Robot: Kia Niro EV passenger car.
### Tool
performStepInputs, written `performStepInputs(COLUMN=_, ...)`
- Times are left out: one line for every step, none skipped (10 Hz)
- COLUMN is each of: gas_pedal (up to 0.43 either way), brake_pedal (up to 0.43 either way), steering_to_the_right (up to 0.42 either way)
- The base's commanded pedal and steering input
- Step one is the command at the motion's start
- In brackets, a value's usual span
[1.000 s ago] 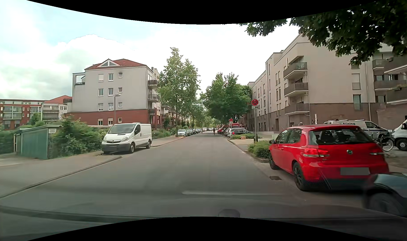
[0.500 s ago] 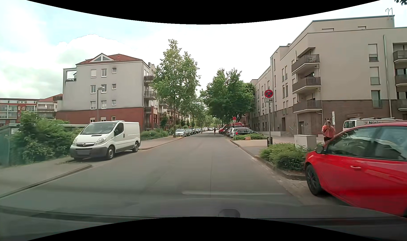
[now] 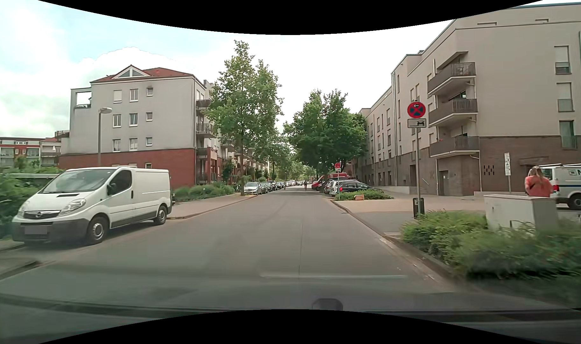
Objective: Follow the waypoints while adhering to traffic rules and regulations
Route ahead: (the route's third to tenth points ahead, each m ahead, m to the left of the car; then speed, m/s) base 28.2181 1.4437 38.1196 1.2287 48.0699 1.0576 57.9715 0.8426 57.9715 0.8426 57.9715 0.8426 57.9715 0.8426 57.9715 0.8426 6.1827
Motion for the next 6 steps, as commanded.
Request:
performStepInputs(gas_pedal=0.150, brake_pedal=0.018, steering_to_the_right=0.005)
performStepInputs(gas_pedal=0.138, brake_pedal=0.018, steering_to_the_right=0.005)
performStepInputs(gas_pedal=0.138, brake_pedal=0.018, steering_to_the_right=0.004)
performStepInputs(gas_pedal=0.138, brake_pedal=0.018, steering_to_the_right=0.004)
performStepInputs(gas_pedal=0.138, brake_pedal=0.018, steering_to_the_right=0.004)
performStepInputs(gas_pedal=0.138, brake_pedal=0.018, steering_to_the_right=0.004)
